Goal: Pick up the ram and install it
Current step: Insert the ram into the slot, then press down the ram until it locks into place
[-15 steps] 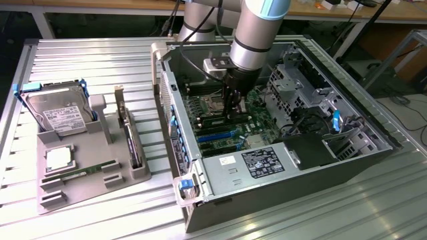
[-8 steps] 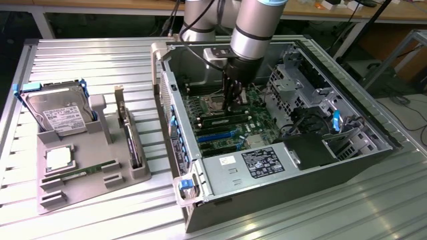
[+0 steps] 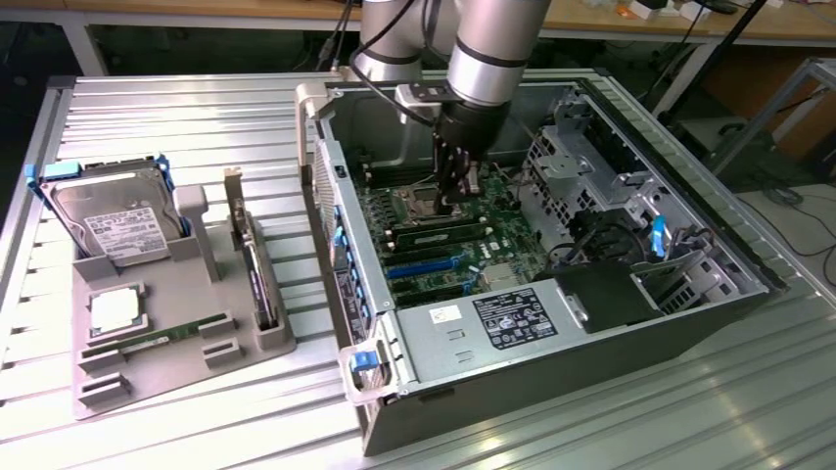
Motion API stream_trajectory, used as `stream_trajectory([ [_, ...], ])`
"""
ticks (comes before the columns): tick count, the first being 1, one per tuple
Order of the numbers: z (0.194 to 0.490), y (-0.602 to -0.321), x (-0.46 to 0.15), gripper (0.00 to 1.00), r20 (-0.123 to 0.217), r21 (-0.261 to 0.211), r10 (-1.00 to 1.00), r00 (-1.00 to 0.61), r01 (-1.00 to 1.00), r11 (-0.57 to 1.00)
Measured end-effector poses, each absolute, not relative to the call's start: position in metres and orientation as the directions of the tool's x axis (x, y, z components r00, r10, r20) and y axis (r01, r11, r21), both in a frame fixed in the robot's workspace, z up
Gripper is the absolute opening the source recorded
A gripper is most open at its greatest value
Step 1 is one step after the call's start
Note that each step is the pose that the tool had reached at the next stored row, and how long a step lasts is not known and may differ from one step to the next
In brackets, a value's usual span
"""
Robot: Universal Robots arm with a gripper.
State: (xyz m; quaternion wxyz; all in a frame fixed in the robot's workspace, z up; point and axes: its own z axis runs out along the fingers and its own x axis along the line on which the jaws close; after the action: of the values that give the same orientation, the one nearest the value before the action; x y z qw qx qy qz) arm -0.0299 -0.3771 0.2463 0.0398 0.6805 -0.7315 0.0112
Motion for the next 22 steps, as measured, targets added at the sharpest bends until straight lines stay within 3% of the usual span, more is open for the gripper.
stream_trajectory([
  [22,0.2584,-0.3788,-0.027,0.11,0.073,0.044,-0.995,-0.075,-0.996,0.078],
])
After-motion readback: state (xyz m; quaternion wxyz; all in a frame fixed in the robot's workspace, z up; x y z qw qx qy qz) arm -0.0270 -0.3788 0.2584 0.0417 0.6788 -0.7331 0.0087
